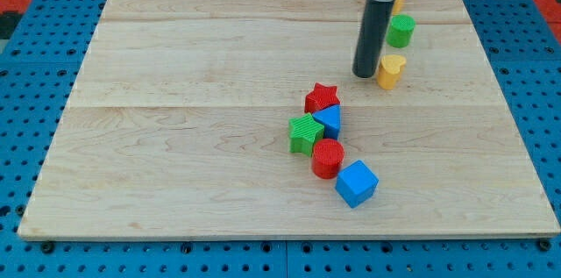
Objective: Slide the yellow heart below the green circle
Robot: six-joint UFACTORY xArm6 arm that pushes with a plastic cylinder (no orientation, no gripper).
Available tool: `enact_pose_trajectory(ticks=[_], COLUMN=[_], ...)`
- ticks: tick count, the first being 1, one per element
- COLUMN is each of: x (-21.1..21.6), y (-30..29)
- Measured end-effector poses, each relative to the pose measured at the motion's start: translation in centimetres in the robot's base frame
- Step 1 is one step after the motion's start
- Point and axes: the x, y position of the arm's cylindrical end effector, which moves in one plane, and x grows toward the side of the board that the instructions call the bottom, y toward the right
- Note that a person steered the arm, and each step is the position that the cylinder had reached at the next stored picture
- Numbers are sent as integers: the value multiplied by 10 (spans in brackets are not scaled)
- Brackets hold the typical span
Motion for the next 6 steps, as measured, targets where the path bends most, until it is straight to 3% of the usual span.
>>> enact_pose_trajectory(ticks=[1,2,3,4,5,6], x=[53,42,21,20,-20,-18], y=[20,53,33,-14,-65,-9])
